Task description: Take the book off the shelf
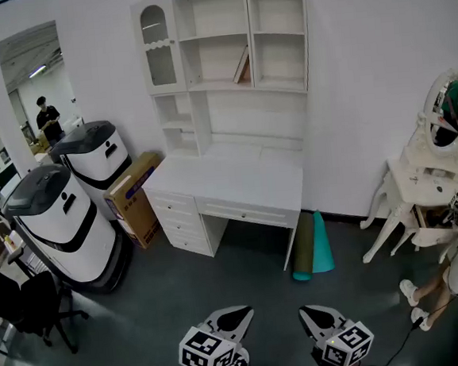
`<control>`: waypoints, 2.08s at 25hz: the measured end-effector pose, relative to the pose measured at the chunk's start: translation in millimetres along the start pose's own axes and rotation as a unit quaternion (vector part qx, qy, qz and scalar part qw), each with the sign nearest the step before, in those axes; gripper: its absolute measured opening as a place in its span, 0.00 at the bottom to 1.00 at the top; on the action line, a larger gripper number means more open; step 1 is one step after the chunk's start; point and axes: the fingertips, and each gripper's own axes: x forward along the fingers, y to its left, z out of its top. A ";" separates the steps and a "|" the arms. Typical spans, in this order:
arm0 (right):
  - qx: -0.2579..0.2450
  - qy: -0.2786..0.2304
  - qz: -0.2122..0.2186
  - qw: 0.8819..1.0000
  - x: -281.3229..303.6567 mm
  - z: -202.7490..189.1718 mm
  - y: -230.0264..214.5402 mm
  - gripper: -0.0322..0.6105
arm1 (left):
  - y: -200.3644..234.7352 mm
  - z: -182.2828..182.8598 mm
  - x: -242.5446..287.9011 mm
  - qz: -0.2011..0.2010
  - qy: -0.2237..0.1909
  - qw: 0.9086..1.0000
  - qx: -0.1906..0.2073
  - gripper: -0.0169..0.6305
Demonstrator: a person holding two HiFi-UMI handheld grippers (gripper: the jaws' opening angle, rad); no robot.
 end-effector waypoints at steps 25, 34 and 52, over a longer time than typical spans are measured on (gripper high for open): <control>-0.001 0.000 0.023 1.000 18.4 -7.7 10.7 0.10 | 18.7 -26.0 14.0 0.000 0.042 0.999 -0.008 0.04; 0.030 0.017 -0.003 0.999 49.8 -19.0 -15.8 0.10 | 56.0 -18.8 29.9 -0.002 0.039 0.999 -0.017 0.04; 0.015 0.017 -0.023 0.999 153.4 18.3 -26.2 0.10 | 153.1 13.5 53.3 -0.042 0.023 0.999 -0.008 0.04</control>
